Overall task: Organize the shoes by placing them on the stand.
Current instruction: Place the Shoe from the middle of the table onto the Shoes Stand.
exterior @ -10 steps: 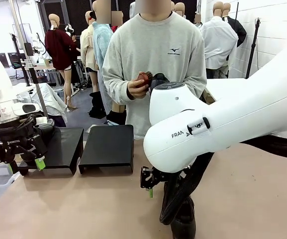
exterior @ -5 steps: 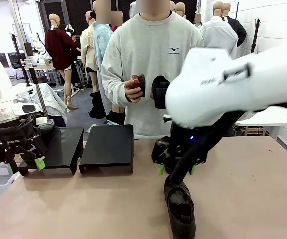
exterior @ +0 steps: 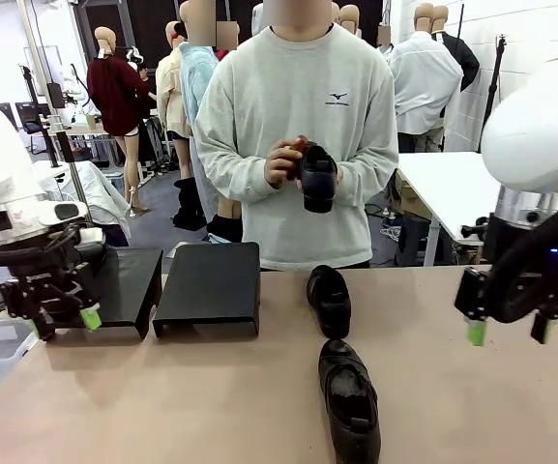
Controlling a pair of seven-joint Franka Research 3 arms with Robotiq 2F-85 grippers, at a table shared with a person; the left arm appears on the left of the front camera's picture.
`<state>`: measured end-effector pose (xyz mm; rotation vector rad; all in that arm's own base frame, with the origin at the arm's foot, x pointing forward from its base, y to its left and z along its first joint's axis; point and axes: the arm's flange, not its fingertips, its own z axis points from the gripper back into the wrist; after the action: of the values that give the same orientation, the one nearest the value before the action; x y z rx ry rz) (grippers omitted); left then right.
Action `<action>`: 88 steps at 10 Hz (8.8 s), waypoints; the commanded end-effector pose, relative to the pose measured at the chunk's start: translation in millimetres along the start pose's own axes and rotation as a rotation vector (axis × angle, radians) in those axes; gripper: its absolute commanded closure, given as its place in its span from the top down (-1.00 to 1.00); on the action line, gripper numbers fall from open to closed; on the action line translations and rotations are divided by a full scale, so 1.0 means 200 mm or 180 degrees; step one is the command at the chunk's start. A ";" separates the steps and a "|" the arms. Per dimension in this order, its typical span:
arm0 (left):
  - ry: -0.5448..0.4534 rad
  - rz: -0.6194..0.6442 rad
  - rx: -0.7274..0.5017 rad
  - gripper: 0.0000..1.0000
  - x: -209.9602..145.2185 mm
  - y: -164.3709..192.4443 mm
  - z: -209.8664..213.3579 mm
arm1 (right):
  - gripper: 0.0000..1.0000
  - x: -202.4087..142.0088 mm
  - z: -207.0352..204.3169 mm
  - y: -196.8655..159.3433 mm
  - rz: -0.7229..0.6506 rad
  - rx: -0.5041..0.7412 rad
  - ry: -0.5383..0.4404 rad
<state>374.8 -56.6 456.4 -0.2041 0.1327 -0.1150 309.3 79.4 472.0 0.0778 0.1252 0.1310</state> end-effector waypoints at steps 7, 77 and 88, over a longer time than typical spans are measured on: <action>0.0123 0.0200 -0.0529 1.00 0.08 -0.39 -0.20 | 1.00 0.00 -0.06 -0.10 -0.0021 -0.0133 0.0066; -0.1005 0.0351 0.0403 -1.00 -0.07 -0.28 0.36 | 1.00 0.00 -0.06 -0.10 -0.0021 -0.0133 0.0066; -0.1605 0.0182 0.0401 -1.00 0.26 0.02 0.33 | 1.00 0.00 -0.06 -0.10 -0.0021 -0.0133 0.0066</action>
<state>425.0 -51.0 512.1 -0.0470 -0.3942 0.0017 310.7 61.7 456.8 0.0321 0.1362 0.1149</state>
